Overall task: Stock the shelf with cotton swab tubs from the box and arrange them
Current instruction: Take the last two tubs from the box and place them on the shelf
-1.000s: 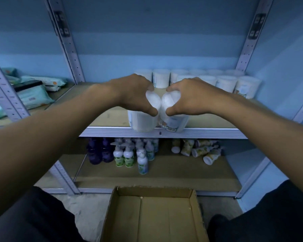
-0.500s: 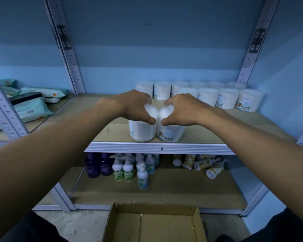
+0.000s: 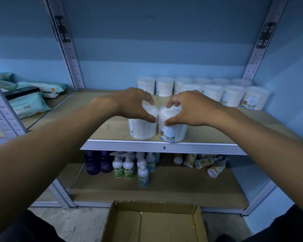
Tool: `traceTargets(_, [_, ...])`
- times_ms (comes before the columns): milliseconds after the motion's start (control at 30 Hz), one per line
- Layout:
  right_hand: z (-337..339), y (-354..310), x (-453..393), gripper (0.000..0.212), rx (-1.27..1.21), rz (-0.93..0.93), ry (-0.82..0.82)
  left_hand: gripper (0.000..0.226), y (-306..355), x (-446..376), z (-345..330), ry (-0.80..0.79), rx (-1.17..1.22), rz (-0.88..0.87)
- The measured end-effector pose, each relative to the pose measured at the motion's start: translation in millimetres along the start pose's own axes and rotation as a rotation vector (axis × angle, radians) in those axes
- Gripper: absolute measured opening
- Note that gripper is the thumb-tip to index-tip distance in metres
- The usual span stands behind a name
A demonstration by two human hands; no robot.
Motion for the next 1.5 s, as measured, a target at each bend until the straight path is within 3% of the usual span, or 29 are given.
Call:
traceTargets(233, [-7.0, -5.2, 9.9, 0.04, 0.099, 0.033, 0.067, 0.044, -0.4, 6.4, -0.2, 0.006, 0.0, -0.067])
traceTargets(700, [-12.8, -7.0, -9.2, 0.042, 0.147, 0.018, 0.133, 0.045, -8.3, -10.0, -5.6, 0.078, -0.003, -0.082])
traceTargets(1500, [-27.0, 14.4, -103.1, 0.039, 0.198, -0.032, 0.179, 0.045, -36.1, -90.7, -6.5, 0.099, 0.014, 0.057])
Point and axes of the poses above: each hand's wrist, its own x-axis away from the middle knuckle, its own z-axis out of the back of the hand, y = z × x, the point moved 4 cm from there along -x, towards the middle knuckle, and after that the axes turned 1 degree about -z, right-handed, at the moved point
